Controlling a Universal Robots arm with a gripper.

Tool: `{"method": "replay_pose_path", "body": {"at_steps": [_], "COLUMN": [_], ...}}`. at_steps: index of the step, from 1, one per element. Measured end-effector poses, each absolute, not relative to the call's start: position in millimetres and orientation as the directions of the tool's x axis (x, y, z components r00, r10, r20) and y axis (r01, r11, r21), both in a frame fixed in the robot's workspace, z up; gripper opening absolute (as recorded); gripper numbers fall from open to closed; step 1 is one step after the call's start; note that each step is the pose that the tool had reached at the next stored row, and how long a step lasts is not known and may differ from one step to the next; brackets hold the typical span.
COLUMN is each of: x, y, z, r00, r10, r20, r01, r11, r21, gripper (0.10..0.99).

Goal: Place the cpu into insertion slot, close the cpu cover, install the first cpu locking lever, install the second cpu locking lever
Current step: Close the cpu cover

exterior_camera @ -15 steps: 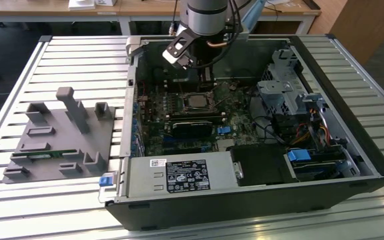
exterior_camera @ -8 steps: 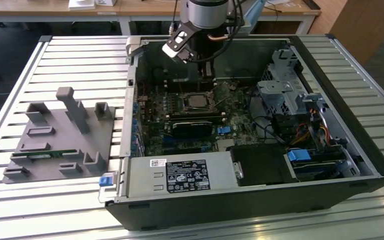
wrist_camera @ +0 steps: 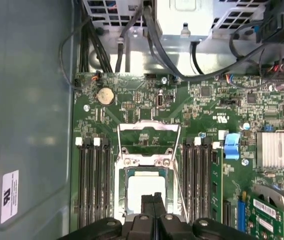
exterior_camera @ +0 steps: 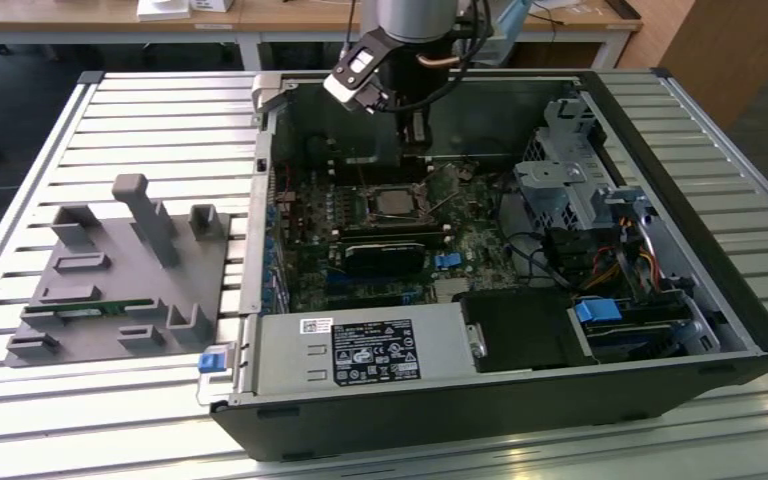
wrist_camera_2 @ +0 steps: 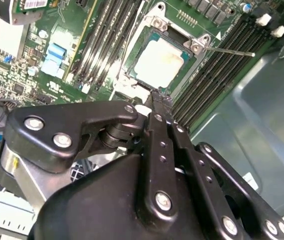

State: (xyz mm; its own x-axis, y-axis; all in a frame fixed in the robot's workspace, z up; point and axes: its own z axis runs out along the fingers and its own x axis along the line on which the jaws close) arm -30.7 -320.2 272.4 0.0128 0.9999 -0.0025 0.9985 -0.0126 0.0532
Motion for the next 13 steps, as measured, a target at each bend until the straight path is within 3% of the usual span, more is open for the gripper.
{"method": "replay_pose_path", "body": {"at_steps": [13], "x": [-29.8], "y": [-326.9], "z": [272.5], "r00": [-0.021], "r10": [1.0], "r20": [-0.003], "r01": [0.998], "r11": [0.021], "r21": [0.053], "gripper": [0.106]}}
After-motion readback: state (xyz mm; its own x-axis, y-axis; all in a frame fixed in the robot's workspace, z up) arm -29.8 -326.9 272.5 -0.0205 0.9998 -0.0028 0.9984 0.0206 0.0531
